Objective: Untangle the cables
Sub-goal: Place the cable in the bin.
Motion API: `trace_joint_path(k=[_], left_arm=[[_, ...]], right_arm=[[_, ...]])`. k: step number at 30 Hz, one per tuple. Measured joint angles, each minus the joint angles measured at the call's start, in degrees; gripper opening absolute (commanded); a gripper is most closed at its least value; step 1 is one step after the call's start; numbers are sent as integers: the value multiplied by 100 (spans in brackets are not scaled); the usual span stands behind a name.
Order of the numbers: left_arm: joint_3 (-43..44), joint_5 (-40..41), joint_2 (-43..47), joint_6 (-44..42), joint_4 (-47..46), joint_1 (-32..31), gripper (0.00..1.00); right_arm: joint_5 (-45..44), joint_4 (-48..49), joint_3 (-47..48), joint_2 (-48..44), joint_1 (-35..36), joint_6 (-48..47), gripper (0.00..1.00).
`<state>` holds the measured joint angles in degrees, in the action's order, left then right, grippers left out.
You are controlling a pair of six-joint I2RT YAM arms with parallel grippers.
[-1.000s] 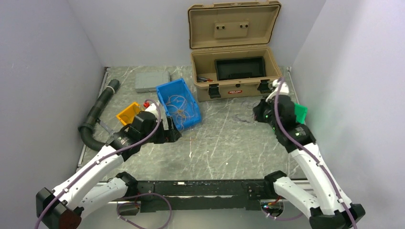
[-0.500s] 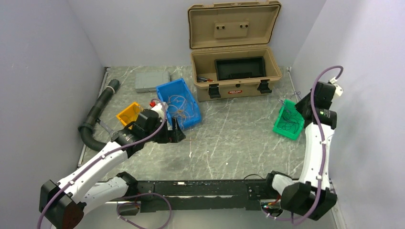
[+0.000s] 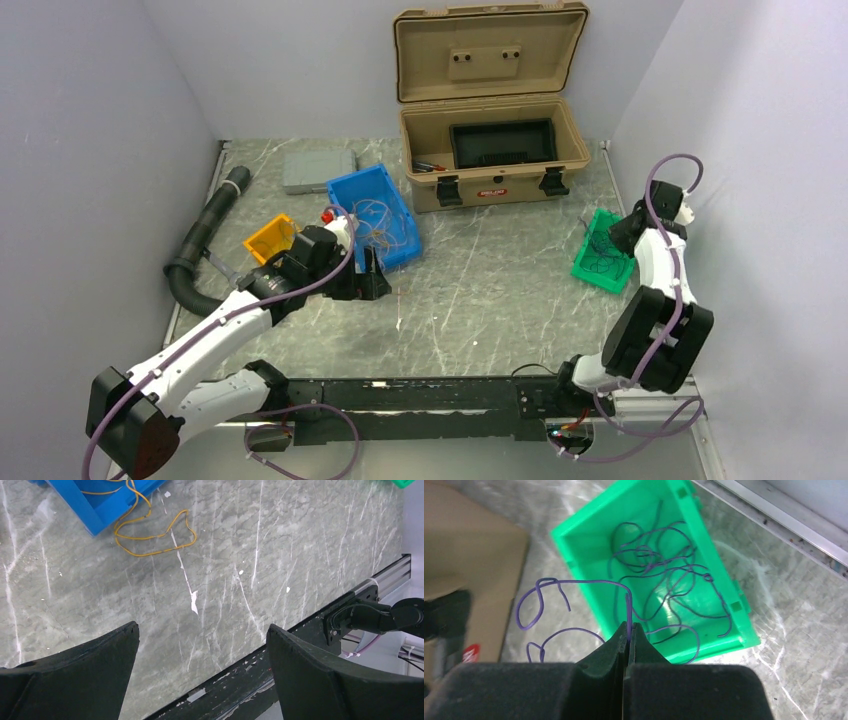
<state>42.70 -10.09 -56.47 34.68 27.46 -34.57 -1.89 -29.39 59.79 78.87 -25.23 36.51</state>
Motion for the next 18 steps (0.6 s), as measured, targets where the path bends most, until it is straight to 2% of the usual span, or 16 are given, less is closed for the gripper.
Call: trace_joint_path(k=[10,12,15,16,18], left_arm=[[0,-13,-57,-15,-20,0,99],[0,-13,-92,-15,-24,0,99],[0,-7,-199,-15,-31,0,99],[0,-2,-236,-17,-39,0,99],[0,22,-310,-17,-76,0,97]], right_arm=[[-1600,520,-396,1078,33,317,0],[-1834,555,-391,1296,98,348,12],[-2039,544,-372,1628,247,367,40],[-2065,535,-372,1663,310,350,46],[-2159,509,-372,1604,442,291,51]])
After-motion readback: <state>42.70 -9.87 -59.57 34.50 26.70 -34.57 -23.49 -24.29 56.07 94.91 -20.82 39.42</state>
